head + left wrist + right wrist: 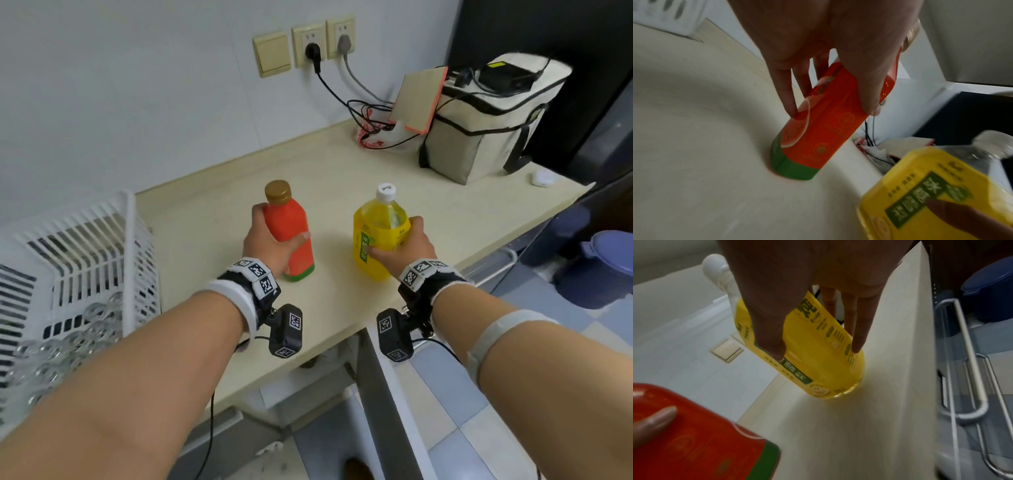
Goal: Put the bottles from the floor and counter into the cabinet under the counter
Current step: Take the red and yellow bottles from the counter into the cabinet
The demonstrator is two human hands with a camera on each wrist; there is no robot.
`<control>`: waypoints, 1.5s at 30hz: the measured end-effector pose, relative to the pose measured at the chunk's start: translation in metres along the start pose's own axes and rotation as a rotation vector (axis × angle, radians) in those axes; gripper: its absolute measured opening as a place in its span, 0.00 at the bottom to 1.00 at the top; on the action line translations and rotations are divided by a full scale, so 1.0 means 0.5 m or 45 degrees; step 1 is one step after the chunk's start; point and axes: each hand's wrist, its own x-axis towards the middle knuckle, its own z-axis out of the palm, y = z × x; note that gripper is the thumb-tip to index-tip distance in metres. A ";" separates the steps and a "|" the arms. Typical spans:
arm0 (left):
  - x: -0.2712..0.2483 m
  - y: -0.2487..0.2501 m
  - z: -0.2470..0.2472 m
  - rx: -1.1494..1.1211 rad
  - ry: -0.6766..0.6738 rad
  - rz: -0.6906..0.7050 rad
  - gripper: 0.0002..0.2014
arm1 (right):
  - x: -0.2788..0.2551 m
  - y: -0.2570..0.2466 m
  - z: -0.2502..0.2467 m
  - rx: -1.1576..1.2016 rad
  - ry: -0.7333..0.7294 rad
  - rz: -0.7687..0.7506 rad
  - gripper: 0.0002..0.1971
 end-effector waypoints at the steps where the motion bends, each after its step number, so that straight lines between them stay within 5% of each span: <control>1: -0.026 -0.007 -0.011 -0.007 -0.023 0.016 0.40 | -0.029 -0.003 0.006 0.015 -0.014 0.013 0.43; 11: -0.330 -0.104 -0.184 -0.067 -0.235 0.159 0.40 | -0.427 -0.004 0.095 0.135 -0.004 0.056 0.44; 19: -0.499 -0.188 -0.225 0.037 -0.466 0.180 0.39 | -0.601 0.092 0.164 0.023 -0.033 0.194 0.44; 23: -0.552 -0.313 -0.156 0.088 -0.550 0.046 0.40 | -0.609 0.165 0.212 -0.085 -0.052 0.262 0.40; 29: -0.535 -0.499 -0.039 -0.072 -0.387 -0.190 0.39 | -0.550 0.305 0.296 -0.123 -0.039 0.273 0.37; 38: -0.361 -0.676 0.148 -0.060 -0.058 -0.260 0.36 | -0.416 0.473 0.462 0.074 -0.082 0.228 0.39; 45: -0.233 -0.743 0.253 0.030 0.268 -0.411 0.44 | -0.324 0.550 0.529 0.054 -0.140 0.196 0.39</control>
